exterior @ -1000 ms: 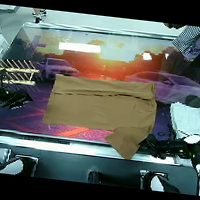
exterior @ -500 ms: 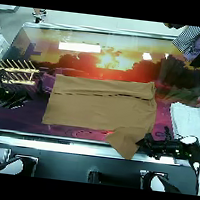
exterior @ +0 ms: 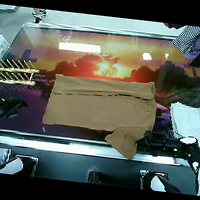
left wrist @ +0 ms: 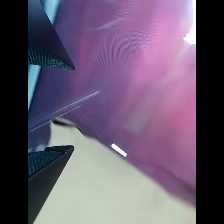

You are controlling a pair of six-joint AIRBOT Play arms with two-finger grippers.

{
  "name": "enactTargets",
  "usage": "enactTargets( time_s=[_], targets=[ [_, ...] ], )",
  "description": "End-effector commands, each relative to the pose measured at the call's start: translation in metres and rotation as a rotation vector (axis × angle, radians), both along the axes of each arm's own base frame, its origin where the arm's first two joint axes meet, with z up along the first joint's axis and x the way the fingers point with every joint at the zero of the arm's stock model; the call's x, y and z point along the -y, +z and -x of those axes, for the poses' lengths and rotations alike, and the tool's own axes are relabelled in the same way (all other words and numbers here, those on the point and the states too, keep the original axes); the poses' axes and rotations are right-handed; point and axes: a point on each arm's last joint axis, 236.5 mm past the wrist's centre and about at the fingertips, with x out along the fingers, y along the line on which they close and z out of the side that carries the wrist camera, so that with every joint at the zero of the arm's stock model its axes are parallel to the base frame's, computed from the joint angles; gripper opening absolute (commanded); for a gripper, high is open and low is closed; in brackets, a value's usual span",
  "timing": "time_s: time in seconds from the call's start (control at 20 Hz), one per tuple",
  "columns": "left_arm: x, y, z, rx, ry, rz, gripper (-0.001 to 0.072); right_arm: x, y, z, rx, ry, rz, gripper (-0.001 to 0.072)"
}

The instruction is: Fold the clothes and pants, and hang the long-sleeved shirts on hangers.

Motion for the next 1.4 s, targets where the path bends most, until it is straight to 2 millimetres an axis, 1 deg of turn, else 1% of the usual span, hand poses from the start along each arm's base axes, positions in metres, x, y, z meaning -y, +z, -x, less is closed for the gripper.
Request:
enactTargets(
  time_s=[0.0,0.15,0.3,0.35,0.5,0.65,0.75,0.8,0.85,0.9,1.0,1.15,1.25,1.35],
  targets=[
    [0.015,-0.026,0.025,-0.022,0.047,0.124,0.0544,-0.002,0.002,-0.006,0.026,-0.008,-0.011,0.003],
    [0.034,-0.041,0.029,-0.009,0.04,0.173,0.0544,-0.001,0.002,-0.006,0.027,-0.009,-0.009,0.003],
    [0.056,-0.055,0.033,-0.039,0.001,0.213,0.0543,-0.001,0.002,-0.006,0.027,-0.009,-0.01,0.003],
    [0.061,-0.058,0.032,-0.043,-0.01,0.218,0.0543,-0.002,0.002,-0.006,0.026,-0.009,-0.011,0.003],
    [0.078,-0.06,0.019,-0.016,-0.026,0.245,0.0543,-0.002,0.002,-0.006,0.026,-0.008,-0.011,0.003],
    [0.091,-0.067,0.017,-0.029,-0.061,0.249,0.0543,-0.002,0.002,-0.006,0.026,-0.008,-0.011,0.003],
    [0.096,-0.072,0.017,-0.04,-0.07,0.248,0.052,-0.002,0.003,-0.006,0.026,-0.008,-0.012,0.003],
    [0.096,-0.072,0.018,-0.042,-0.073,0.249,0.0403,-0.002,0.003,-0.006,0.026,-0.008,-0.012,0.003],
    [0.097,-0.072,0.018,-0.043,-0.077,0.251,0.0169,-0.002,0.003,-0.006,0.026,-0.008,-0.012,0.0029],
    [0.097,-0.07,0.018,-0.036,-0.09,0.251,0.002,-0.002,0.003,-0.006,0.027,-0.008,-0.012,0.0029],
    [0.098,-0.063,0.017,-0.029,-0.104,0.256,0.0016,-0.002,0.006,-0.007,0.033,0.002,-0.017,0.0029],
    [0.097,-0.042,0.023,-0.015,-0.149,0.243,0.0016,-0.004,0.026,-0.012,0.085,0.044,-0.026,0.0027],
    [0.087,-0.028,0.035,-0.029,-0.137,0.196,0.0015,-0.005,0.043,-0.011,0.114,0.053,-0.02,0.0027],
    [0.073,-0.011,0.052,-0.046,-0.105,0.128,0.0016,-0.008,0.06,0.003,0.118,0.066,-0.001,0.0027]
  ],
)
